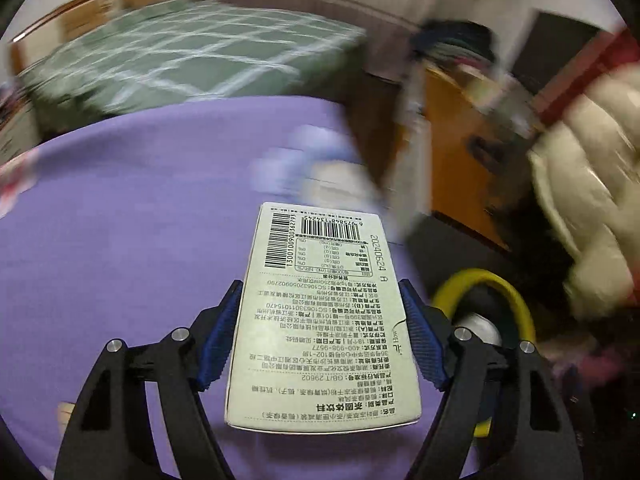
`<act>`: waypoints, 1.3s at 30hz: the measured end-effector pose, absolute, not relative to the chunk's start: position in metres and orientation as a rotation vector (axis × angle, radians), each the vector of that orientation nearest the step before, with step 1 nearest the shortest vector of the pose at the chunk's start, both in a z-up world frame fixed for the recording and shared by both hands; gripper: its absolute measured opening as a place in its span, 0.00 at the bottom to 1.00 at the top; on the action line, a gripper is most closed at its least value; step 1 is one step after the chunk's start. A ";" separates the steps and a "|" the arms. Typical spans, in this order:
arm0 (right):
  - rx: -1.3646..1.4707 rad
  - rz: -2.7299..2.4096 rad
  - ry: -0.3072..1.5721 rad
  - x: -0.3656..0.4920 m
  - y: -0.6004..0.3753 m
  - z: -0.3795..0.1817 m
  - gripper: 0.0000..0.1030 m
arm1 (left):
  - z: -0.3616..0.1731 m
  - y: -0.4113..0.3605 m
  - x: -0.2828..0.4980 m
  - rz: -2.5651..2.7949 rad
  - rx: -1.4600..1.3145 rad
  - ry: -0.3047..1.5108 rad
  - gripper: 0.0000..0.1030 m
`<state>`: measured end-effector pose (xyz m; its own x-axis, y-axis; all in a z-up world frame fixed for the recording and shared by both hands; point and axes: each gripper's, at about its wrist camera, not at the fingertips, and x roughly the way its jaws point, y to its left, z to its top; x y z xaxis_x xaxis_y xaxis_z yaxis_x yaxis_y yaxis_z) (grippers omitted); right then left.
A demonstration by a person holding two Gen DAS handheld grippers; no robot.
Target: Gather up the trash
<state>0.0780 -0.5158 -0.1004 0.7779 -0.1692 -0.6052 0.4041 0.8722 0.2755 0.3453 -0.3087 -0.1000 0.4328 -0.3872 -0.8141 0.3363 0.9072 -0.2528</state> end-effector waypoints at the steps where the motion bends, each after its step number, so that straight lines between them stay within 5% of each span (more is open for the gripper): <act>1: 0.413 -0.325 0.604 0.073 -0.518 -0.101 0.54 | -0.100 -0.326 0.337 -0.486 -0.042 1.031 0.72; 14: 0.436 -0.409 0.592 0.032 -0.542 -0.102 0.58 | -0.128 -0.486 0.262 -0.737 0.129 1.097 0.73; 16: 0.435 -0.418 0.592 0.030 -0.540 -0.101 0.58 | -0.126 -0.494 0.260 -0.717 0.159 1.046 0.92; 19: 0.429 -0.420 0.592 0.028 -0.535 -0.100 0.58 | -0.114 -0.485 0.256 -0.696 0.163 0.982 0.93; 30: 0.329 -0.229 0.570 0.028 -0.446 -0.067 0.66 | -0.014 -0.295 0.179 -0.513 0.097 0.633 0.95; 39: 0.222 -0.133 0.521 0.015 -0.383 -0.037 0.73 | 0.008 -0.129 0.092 -0.226 0.019 0.502 0.95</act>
<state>0.0154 -0.3831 -0.0371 0.8593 -0.0694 -0.5067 0.1819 0.9674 0.1760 0.0919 -0.1295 0.0078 0.8522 -0.2103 -0.4791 0.2197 0.9749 -0.0371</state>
